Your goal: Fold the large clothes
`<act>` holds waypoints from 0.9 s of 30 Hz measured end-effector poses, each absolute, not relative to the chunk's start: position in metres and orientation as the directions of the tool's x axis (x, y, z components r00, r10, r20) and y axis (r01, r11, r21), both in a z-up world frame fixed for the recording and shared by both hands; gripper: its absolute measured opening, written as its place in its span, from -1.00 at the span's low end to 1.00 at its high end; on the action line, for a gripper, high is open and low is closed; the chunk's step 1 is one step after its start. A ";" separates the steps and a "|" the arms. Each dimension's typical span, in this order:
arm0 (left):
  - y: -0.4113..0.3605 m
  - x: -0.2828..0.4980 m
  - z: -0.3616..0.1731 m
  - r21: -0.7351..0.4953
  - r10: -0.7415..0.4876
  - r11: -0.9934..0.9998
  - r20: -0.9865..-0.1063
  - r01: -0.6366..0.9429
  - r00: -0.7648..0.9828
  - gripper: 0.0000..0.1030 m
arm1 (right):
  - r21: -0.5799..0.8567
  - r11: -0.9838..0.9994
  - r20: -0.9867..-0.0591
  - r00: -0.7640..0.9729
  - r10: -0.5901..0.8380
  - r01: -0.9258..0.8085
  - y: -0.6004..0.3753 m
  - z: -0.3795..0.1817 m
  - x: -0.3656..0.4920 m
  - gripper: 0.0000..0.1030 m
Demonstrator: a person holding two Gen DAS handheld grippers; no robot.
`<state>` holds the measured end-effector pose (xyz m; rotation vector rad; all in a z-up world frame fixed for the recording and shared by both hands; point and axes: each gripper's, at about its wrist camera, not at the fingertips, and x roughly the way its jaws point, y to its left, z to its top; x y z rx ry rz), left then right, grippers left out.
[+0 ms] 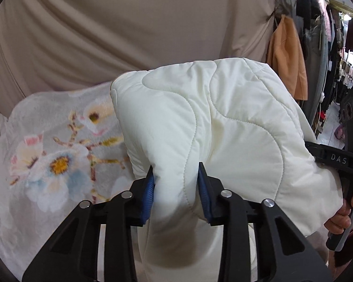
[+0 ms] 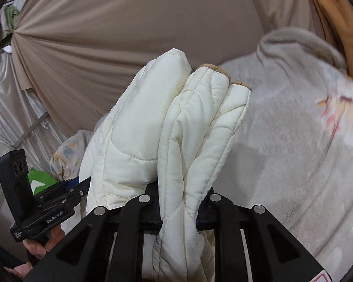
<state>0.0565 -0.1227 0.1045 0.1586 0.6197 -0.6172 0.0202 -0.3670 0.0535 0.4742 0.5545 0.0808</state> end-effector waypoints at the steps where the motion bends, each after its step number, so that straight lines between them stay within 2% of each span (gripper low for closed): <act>1: -0.116 0.053 0.114 -0.038 -0.501 0.808 -0.570 0.588 0.652 -0.43 | 0.449 0.892 -0.466 0.863 0.194 0.042 -0.361 0.064 0.016 -0.67; 5: -0.087 0.040 0.154 -0.018 -0.524 0.811 -0.468 0.585 0.712 -0.51 | 0.434 0.901 -0.378 0.905 0.193 -0.011 -0.337 0.100 0.004 -0.67; 10: -0.051 0.023 0.201 0.073 -0.488 0.840 -0.330 0.537 0.808 -0.61 | 0.429 0.897 -0.269 0.934 0.236 -0.103 -0.301 0.136 0.011 -0.67; 11: -0.042 0.022 0.209 0.095 -0.474 0.848 -0.303 0.521 0.827 -0.70 | 0.438 0.890 -0.252 0.934 0.254 -0.124 -0.295 0.141 0.017 -0.67; 13: -0.032 0.024 0.220 0.097 -0.516 0.823 -0.282 0.560 0.808 -1.00 | 0.455 0.874 -0.223 0.928 0.298 -0.171 -0.281 0.149 0.032 -0.68; 14: -0.029 0.028 0.224 0.095 -0.523 0.818 -0.288 0.568 0.802 -1.00 | 0.458 0.867 -0.218 0.921 0.324 -0.197 -0.271 0.152 0.044 -0.69; 16: -0.029 0.040 0.225 0.129 -0.469 0.844 -0.293 0.521 0.833 -1.00 | 0.431 0.884 -0.248 0.918 0.310 -0.182 -0.249 0.151 0.071 -0.73; 17: -0.025 0.055 0.221 0.126 -0.426 0.869 -0.300 0.478 0.854 -1.00 | 0.419 0.897 -0.290 0.914 0.283 -0.145 -0.242 0.144 0.091 -0.74; 19: -0.008 0.088 0.203 0.062 -0.408 0.885 -0.372 0.461 0.834 -0.98 | 0.465 0.883 -0.410 0.870 0.273 -0.058 -0.246 0.108 0.133 -0.74; 21: 0.021 0.119 0.170 -0.035 -0.414 0.891 -0.473 0.453 0.778 -0.89 | 0.453 0.891 -0.481 0.849 0.218 0.028 -0.262 0.072 0.148 -0.75; 22: 0.035 0.134 0.150 -0.085 -0.429 0.886 -0.525 0.456 0.735 -0.59 | 0.455 0.887 -0.502 0.844 0.190 0.072 -0.277 0.055 0.147 -0.75; 23: 0.046 0.144 0.130 -0.123 -0.434 0.885 -0.568 0.449 0.699 -0.16 | 0.490 0.866 -0.512 0.837 0.193 0.099 -0.294 0.043 0.143 -0.75; 24: 0.055 0.152 0.110 -0.148 -0.431 0.888 -0.598 0.436 0.675 -0.01 | 0.524 0.843 -0.515 0.833 0.201 0.120 -0.311 0.033 0.138 -0.75; 25: 0.060 0.156 0.096 -0.158 -0.429 0.889 -0.615 0.430 0.662 0.09 | 0.552 0.818 -0.524 0.830 0.192 0.160 -0.334 0.021 0.129 -0.75; 27: 0.063 0.168 0.067 -0.203 -0.450 0.879 -0.651 0.431 0.611 0.14 | 0.587 0.777 -0.549 0.817 0.175 0.228 -0.366 0.002 0.117 -0.73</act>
